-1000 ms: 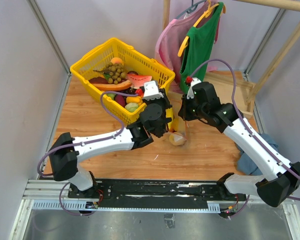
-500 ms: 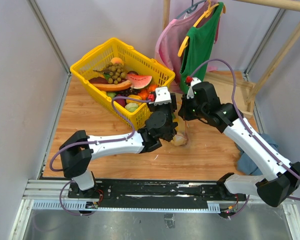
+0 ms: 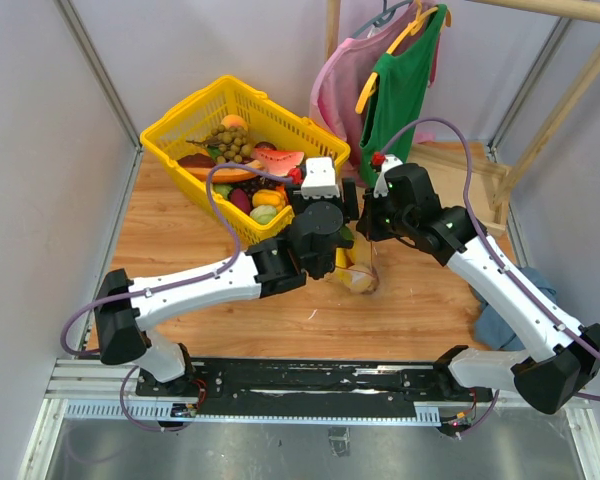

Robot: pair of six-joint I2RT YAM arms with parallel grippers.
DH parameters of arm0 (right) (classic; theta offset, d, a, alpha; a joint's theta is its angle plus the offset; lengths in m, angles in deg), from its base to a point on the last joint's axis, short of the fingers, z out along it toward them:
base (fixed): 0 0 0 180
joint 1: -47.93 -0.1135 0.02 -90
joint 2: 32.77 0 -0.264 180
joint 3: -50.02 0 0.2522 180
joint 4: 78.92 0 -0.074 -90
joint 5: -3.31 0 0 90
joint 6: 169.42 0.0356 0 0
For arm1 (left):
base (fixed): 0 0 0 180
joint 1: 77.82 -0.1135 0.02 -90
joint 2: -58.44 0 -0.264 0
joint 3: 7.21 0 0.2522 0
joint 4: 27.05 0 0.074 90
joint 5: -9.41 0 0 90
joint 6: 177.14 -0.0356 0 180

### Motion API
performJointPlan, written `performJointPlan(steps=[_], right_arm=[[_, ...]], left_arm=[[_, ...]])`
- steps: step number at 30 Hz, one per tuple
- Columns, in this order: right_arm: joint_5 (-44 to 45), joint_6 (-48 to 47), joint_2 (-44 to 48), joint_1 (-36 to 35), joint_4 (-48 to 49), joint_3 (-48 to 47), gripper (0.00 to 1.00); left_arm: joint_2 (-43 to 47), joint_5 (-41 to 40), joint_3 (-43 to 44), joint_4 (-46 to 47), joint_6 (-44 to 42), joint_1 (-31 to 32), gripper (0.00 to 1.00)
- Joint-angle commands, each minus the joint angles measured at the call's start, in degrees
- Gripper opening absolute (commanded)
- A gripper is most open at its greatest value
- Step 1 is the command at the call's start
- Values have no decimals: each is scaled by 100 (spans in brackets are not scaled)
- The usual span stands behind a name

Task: Place the food in the zip-top bag and seal the zipper
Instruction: Place the fake fruit in the zipper food storage bag, then pick up the fake vegetable from the bin.

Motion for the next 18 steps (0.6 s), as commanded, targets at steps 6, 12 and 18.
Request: performJointPlan(steps=[6,12,18], right_arm=[[2,-138,129,-66,66,-14,1],[0,-240,110,-70,-23,-76,1],[19,-303,85,-70,-69,-86,1]], left_arm=[[400,1396,803,-3021,1416,-647,77],[428,2476,1316,-4102,1233,-1386,79],[13,3579,2088,-5404,1011,-2211,83]])
